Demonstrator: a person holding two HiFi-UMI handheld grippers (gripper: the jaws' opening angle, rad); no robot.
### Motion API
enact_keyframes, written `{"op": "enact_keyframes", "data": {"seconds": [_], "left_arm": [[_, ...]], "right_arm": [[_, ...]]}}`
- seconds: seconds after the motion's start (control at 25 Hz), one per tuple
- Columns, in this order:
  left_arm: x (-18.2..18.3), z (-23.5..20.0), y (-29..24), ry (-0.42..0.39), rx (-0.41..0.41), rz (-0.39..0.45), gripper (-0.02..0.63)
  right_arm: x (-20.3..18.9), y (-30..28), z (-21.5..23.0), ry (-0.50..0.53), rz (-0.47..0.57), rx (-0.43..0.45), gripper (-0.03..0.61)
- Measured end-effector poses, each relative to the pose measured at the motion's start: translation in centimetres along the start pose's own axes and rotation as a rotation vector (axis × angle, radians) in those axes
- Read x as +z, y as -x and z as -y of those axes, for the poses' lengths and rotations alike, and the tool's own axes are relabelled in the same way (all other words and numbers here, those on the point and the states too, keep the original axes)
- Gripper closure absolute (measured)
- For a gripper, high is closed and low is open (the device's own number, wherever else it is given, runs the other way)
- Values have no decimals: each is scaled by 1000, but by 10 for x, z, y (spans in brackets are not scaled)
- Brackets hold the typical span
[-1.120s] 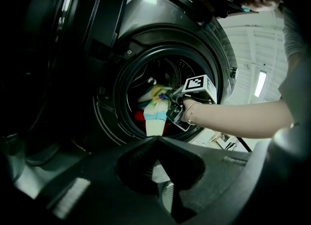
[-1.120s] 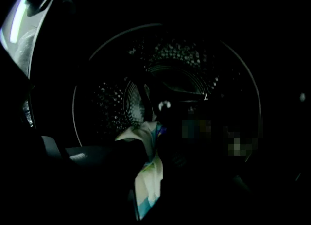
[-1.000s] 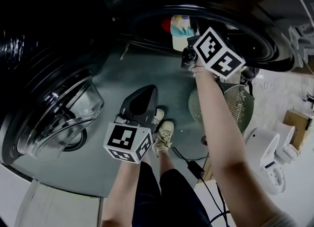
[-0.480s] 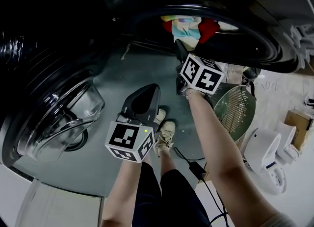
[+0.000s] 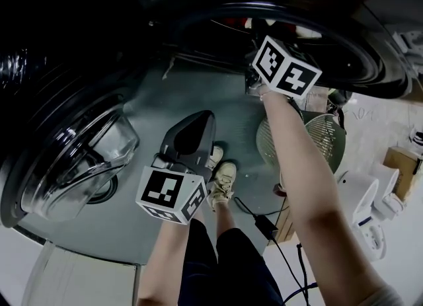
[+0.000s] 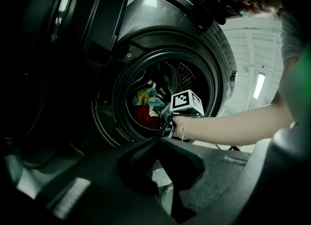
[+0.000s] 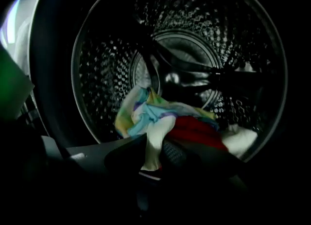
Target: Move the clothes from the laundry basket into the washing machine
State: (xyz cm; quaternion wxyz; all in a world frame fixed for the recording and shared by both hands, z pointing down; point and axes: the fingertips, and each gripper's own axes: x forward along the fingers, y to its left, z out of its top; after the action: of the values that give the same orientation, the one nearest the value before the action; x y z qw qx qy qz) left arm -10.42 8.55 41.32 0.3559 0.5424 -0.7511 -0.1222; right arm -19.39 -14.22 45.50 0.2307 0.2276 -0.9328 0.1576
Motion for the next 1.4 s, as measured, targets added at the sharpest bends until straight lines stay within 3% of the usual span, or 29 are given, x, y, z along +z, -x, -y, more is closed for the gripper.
{"op": "enact_keyframes", "data": {"seconds": [0.12, 0.16, 0.2, 0.28, 0.32, 0.48, 0.64, 0.84, 1.04, 1.16, 1.32, 1.4], "left_arm": [[3, 0, -1, 2, 1, 7, 607], [4, 1, -1, 1, -1, 7, 607], [4, 1, -2, 0, -3, 8, 607], [5, 3, -2, -1, -8, 9, 607], [6, 4, -2, 0, -9, 9, 607], [9, 6, -2, -8, -9, 6, 607], [12, 15, -4, -28, -12, -5, 607], [28, 36, 10, -31, -24, 11, 607], [54, 45, 23, -45, -24, -8, 558], [77, 64, 37, -45, -27, -15, 539], [111, 116, 65, -108, -74, -66, 539], [136, 145, 74, -168, -124, -74, 600]], "right_arm": [[3, -10, 2, -22, -33, 18, 498], [-5, -13, 1, -30, -71, 25, 469], [-15, -15, 0, -29, -109, 35, 415], [-32, -16, -4, -12, -165, 52, 226], [-37, -14, -4, -9, -176, 52, 168], [-37, 2, -2, -30, -149, 29, 90], [-28, 27, -10, -27, -117, 43, 72], [-11, 85, -41, 22, -89, 142, 123], [4, 147, -77, 29, -100, 273, 208], [27, 195, -85, 0, -90, 293, 351], [70, 272, -91, -25, -98, 300, 480], [94, 304, -91, -24, -89, 292, 548]]}}
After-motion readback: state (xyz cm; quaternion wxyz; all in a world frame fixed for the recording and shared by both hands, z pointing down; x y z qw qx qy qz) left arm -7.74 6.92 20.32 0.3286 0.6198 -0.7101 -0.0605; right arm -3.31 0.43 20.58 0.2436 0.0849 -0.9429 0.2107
